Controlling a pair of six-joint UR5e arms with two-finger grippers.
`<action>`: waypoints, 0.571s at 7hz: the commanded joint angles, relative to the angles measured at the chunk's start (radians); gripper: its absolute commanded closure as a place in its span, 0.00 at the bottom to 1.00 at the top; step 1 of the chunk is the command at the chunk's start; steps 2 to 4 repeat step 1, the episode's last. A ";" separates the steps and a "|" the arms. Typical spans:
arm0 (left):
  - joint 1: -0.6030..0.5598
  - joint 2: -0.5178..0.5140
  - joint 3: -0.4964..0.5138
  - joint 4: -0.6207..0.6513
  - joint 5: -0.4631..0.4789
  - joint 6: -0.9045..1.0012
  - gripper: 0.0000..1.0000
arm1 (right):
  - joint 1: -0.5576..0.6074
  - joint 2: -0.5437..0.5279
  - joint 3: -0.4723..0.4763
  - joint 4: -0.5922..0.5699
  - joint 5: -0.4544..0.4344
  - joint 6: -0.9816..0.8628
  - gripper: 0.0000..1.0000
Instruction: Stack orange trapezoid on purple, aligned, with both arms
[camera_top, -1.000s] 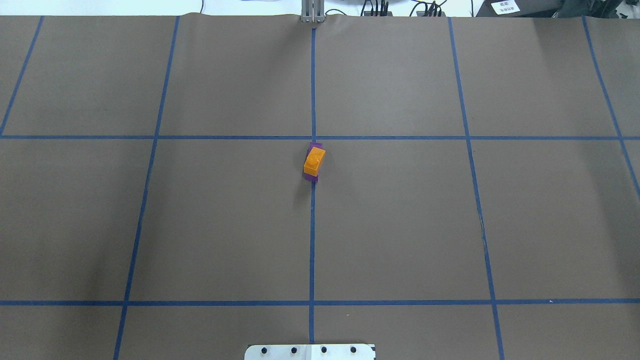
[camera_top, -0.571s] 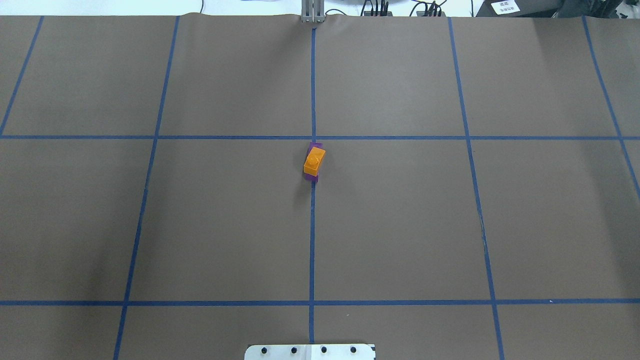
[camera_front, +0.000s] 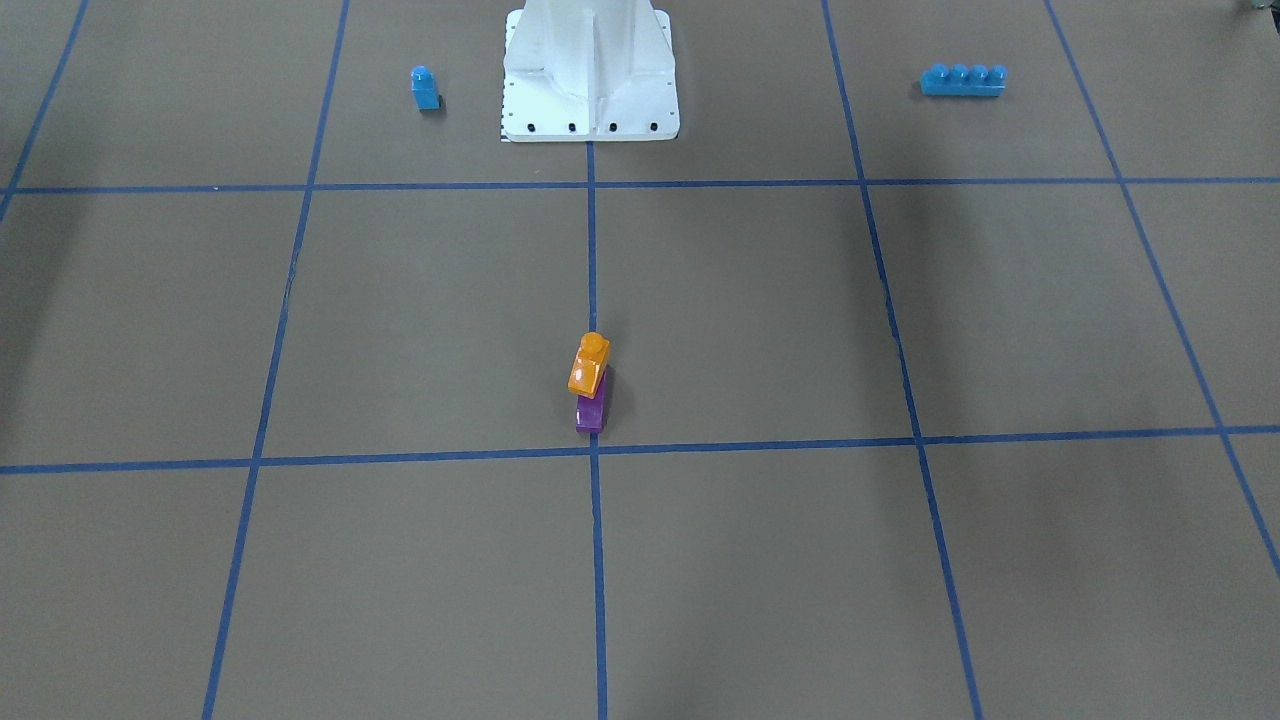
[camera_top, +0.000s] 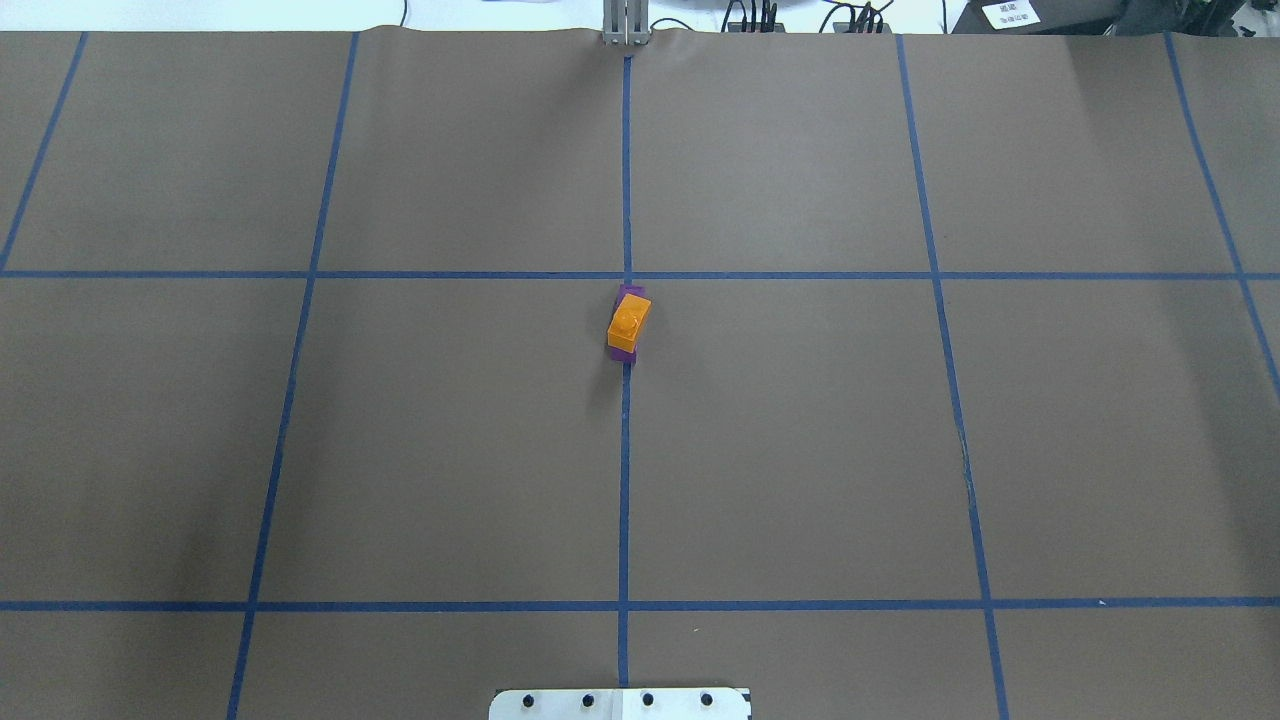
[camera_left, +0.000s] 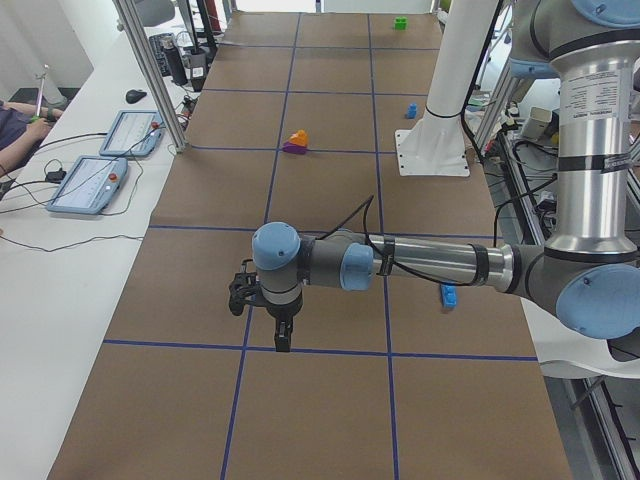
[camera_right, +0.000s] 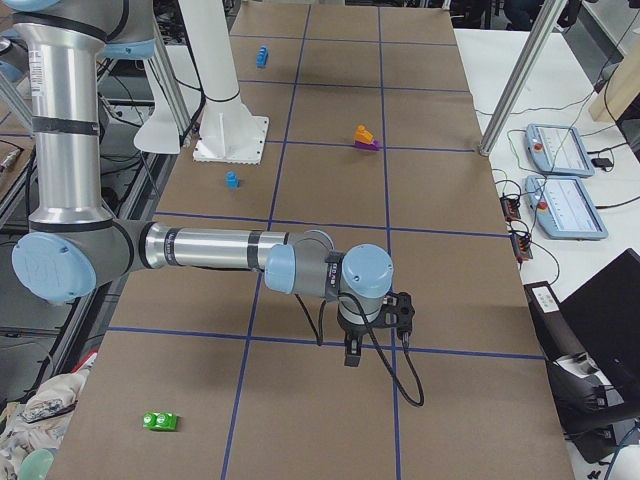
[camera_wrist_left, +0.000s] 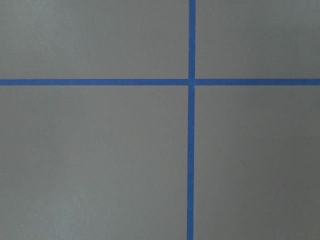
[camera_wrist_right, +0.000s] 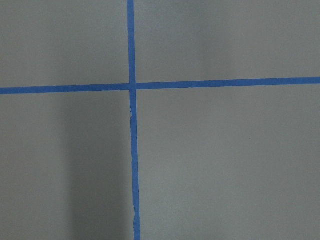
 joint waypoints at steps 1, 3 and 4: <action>-0.001 -0.004 -0.002 0.001 0.002 0.000 0.00 | 0.000 0.000 0.001 0.000 0.000 0.000 0.00; -0.001 -0.004 -0.002 0.001 0.002 0.000 0.00 | 0.000 0.000 0.001 0.000 0.000 0.000 0.00; -0.001 -0.004 -0.002 0.001 0.002 0.000 0.00 | 0.000 0.000 0.001 0.000 0.000 0.000 0.00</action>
